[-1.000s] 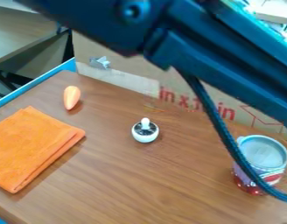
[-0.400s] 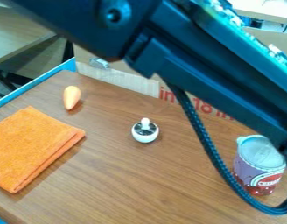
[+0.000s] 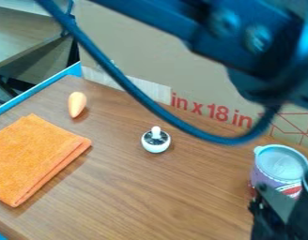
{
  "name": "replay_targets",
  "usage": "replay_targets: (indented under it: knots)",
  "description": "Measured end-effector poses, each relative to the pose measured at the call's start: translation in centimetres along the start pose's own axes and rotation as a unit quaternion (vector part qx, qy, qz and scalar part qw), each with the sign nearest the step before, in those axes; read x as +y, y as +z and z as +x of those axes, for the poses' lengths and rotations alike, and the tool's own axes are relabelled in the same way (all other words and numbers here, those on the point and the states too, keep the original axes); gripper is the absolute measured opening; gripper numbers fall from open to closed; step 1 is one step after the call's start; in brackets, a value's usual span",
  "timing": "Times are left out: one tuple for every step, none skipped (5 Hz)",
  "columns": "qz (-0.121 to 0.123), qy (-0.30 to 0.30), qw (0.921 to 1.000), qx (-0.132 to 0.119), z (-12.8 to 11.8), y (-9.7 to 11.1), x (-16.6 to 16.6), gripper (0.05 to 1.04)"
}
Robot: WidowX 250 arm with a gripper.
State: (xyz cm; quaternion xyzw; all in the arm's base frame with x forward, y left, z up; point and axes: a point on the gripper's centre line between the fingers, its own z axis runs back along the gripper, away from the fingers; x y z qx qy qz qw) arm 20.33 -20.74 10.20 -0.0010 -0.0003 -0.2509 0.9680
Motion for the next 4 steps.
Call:
replay_targets:
  knots:
    - [0.001,0.049,0.9982,-0.036,-1.3,1.9,2.9,1.006]
    - [0.037,0.154,0.9863,-0.046,-2.6,2.6,7.9,1.001]
    - [0.035,0.267,0.9618,-0.049,-4.1,2.5,13.1,1.001]
    - [0.043,0.335,0.9404,-0.037,-6.1,2.2,17.5,1.001]
